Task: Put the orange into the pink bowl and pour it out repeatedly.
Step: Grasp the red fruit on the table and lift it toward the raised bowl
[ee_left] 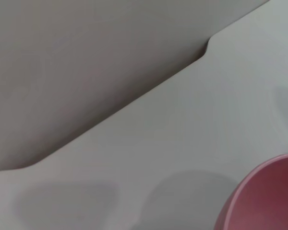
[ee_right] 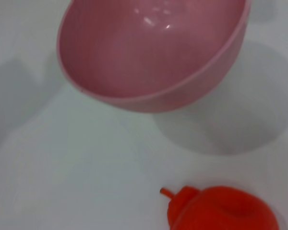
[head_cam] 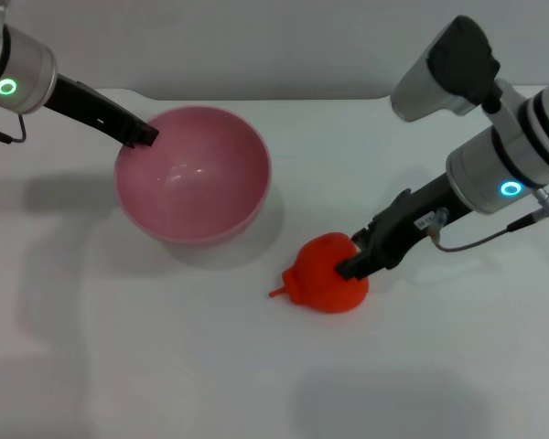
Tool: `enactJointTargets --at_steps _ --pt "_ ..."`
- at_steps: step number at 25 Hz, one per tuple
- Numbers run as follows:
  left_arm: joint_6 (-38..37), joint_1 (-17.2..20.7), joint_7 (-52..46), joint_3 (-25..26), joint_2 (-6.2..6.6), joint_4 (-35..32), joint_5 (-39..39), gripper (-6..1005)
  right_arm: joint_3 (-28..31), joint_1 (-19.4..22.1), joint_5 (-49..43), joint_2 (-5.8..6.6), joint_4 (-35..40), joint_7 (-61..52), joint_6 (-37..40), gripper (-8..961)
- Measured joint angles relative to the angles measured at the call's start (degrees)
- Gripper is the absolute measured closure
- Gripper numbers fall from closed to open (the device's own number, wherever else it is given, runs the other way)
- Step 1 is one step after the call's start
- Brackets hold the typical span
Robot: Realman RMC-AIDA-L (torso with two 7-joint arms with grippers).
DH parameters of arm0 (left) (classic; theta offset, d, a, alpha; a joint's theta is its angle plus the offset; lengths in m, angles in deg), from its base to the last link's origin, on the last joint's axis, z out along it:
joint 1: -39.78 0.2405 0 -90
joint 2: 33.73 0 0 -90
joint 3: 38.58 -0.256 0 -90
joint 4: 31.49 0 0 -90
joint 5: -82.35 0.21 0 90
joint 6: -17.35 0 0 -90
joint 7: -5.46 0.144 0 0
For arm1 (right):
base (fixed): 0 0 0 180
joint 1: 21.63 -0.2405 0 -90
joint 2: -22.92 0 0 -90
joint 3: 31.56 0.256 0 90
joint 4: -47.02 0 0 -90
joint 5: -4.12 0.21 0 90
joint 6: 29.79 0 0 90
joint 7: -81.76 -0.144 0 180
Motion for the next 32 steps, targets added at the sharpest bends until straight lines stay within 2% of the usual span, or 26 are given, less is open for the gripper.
enactJointTargets --at_steps 6,12,19,29,32 --pt "0.01 0.41 -0.09 0.00 -0.54 -0.30 0.00 957 -1.84 0.04 -1.55 -0.19 -2.42 -0.03 -3.86 450" --pt "0.68 0.54 0.10 0.00 -1.66 -0.39 0.00 957 -4.27 -0.20 -1.25 -0.42 -4.53 -0.03 -9.01 470" --pt "0.98 0.59 0.16 -0.08 -1.86 -0.42 0.01 957 -6.15 -1.32 1.70 -0.54 -7.57 0.23 -11.87 493" --pt "1.82 0.93 0.61 -0.09 -1.80 -0.16 0.01 958 -7.36 -1.01 2.83 -0.69 -7.51 0.31 -13.52 527" --pt "1.82 1.00 0.77 -0.09 -1.80 -0.13 0.00 957 -7.38 -0.99 2.85 -0.71 -7.40 0.31 -13.53 664"
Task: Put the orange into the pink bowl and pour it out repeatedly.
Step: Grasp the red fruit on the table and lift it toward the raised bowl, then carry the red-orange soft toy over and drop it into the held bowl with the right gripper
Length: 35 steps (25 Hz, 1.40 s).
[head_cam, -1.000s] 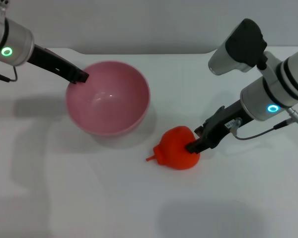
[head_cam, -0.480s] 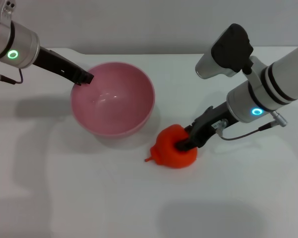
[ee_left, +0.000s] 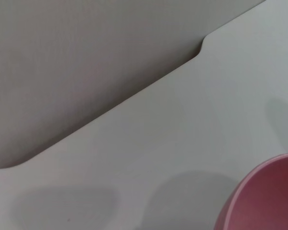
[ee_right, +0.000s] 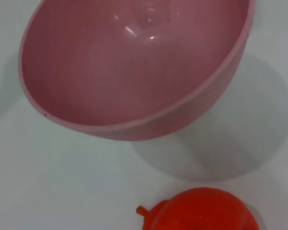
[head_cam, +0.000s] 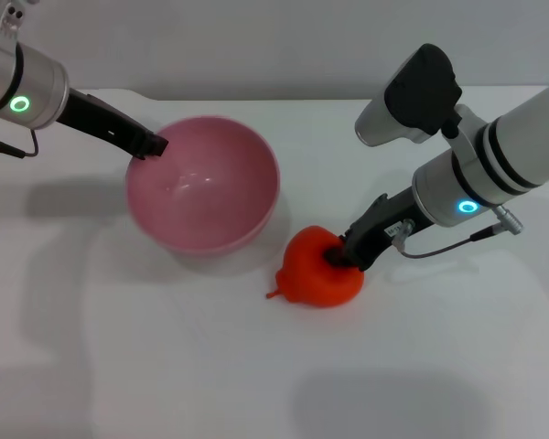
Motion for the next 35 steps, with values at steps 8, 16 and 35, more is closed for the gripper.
enactJointTargets --at_steps 8,16,35 --pt "0.00 0.37 0.18 0.00 0.04 -0.13 0.00 957 1.20 2.24 0.10 -0.02 3.19 -0.41 -0.94 856" --pt "-0.16 0.55 0.18 0.01 0.51 -0.31 0.00 958 12.67 10.52 2.06 -0.02 13.82 -0.63 -2.50 897" --pt "-0.06 0.14 1.05 -0.84 -1.37 0.04 -0.01 957 17.63 13.14 26.53 -0.23 31.22 11.75 10.91 852"
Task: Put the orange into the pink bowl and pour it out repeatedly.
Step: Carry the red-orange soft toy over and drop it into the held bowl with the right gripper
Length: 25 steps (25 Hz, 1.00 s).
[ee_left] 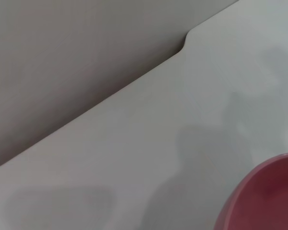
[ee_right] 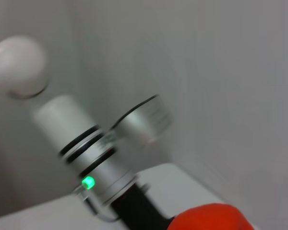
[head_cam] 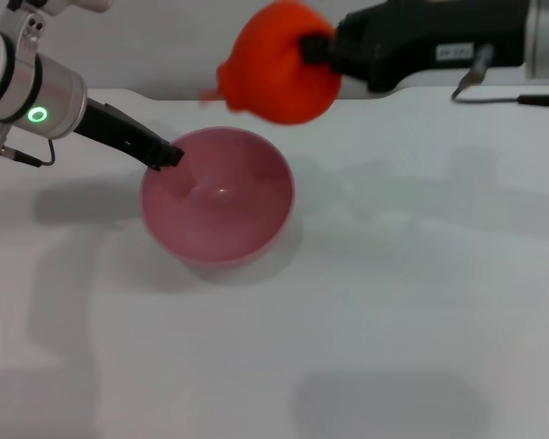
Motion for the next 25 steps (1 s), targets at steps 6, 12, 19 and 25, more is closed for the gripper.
enactJointTargets --at_steps 6,12,19,25 --pt "0.01 -0.19 -0.15 -0.53 -0.14 -0.04 -0.30 957 -4.27 -0.30 0.28 -0.11 -4.02 2.84 -0.48 822" --pt "-0.13 -0.24 -0.32 -1.02 -0.24 -0.03 -0.41 958 -5.68 -0.39 1.55 0.00 -6.69 5.40 -2.02 791" --pt "-0.42 -0.32 -0.47 -1.35 -0.35 -0.25 -0.44 958 -7.29 -1.46 2.64 0.23 -10.97 11.79 -5.10 756" --pt "-0.53 -0.33 -0.50 -1.35 -0.36 -0.31 -0.44 957 -7.79 -1.04 3.90 0.23 -11.11 12.00 -6.41 725"
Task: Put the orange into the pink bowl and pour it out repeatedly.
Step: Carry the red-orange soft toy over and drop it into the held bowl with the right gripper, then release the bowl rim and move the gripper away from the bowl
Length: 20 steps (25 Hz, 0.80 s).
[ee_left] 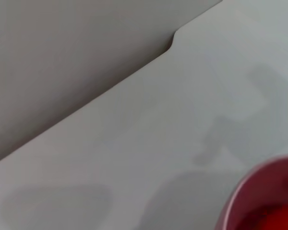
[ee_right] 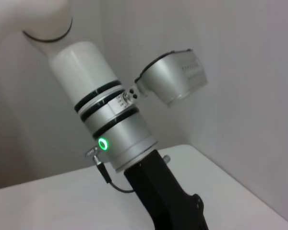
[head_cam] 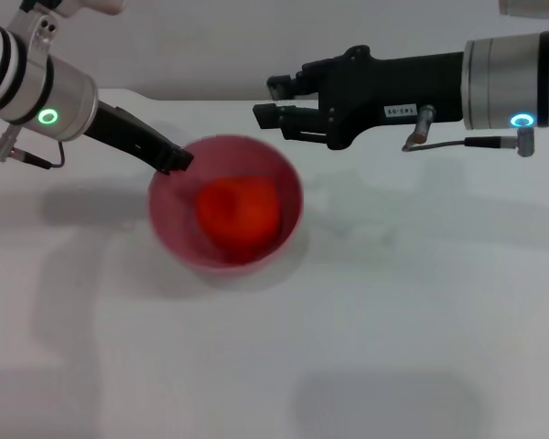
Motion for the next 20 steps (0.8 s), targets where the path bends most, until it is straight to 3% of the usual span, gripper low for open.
enactJointTargets --at_steps 7,12,20 --pt "-0.14 0.00 0.04 0.01 0.01 -0.03 -0.02 957 0.14 0.53 0.19 0.01 0.02 0.01 -0.05 488" --pt "-0.23 0.00 0.06 0.01 0.01 -0.04 -0.07 958 0.78 0.97 0.38 -0.03 0.54 0.56 -0.07 396" --pt "-0.29 0.13 0.04 -0.01 0.01 0.09 -0.10 957 4.75 5.54 11.61 -0.09 1.14 9.90 -0.83 397"
